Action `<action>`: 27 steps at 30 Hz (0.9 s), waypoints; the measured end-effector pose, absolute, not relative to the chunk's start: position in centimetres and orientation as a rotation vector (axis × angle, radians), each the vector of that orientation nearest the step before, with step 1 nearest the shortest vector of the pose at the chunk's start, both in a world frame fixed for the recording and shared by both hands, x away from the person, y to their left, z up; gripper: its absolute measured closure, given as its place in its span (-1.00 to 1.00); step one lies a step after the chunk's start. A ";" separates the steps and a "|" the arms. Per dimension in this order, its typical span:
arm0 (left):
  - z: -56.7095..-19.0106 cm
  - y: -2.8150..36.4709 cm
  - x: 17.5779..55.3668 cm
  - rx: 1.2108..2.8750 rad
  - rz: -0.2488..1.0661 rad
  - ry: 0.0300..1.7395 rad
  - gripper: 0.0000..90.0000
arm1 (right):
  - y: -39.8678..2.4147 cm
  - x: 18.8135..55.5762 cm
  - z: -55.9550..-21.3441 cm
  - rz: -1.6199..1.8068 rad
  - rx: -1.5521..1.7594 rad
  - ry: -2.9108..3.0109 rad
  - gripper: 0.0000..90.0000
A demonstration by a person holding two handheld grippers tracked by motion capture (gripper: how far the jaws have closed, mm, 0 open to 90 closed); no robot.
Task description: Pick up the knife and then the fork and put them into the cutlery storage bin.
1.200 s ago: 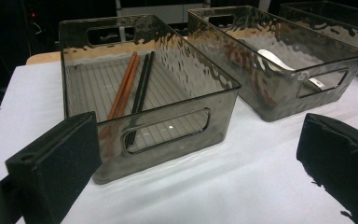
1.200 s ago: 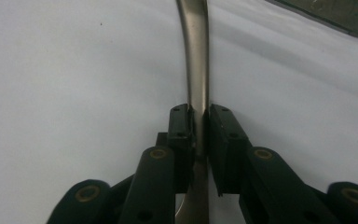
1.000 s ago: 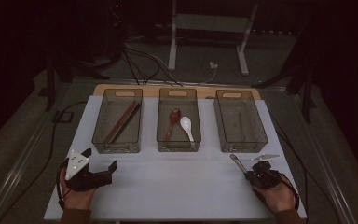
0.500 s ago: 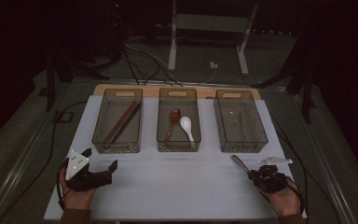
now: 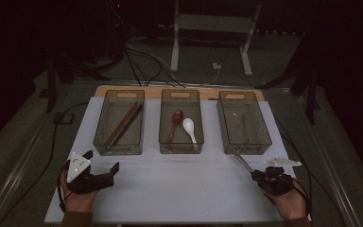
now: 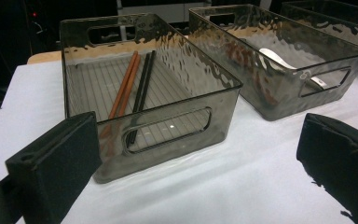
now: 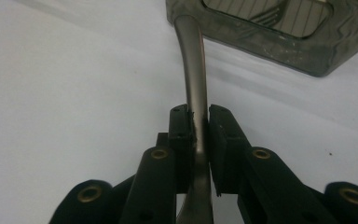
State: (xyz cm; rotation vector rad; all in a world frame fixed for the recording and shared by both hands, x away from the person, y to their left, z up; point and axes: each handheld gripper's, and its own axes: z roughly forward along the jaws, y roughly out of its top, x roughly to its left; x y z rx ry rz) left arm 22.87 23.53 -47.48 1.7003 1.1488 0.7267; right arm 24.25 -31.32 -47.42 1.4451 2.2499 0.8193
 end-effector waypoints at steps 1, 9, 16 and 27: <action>-47.5 23.5 22.9 1.700 0.727 1.149 -0.98 | -31.3 24.2 -47.3 0.823 1.442 2.248 0.79; -47.5 23.6 22.9 1.699 0.727 1.150 -0.98 | -31.0 24.1 -46.2 0.872 1.417 2.224 0.79; -47.5 23.6 22.9 1.698 0.727 1.150 -0.98 | -31.1 24.2 -44.7 0.916 1.397 2.203 0.79; -47.5 23.6 22.9 1.695 0.727 1.152 -0.98 | -31.2 25.0 -42.7 0.960 1.377 2.139 0.79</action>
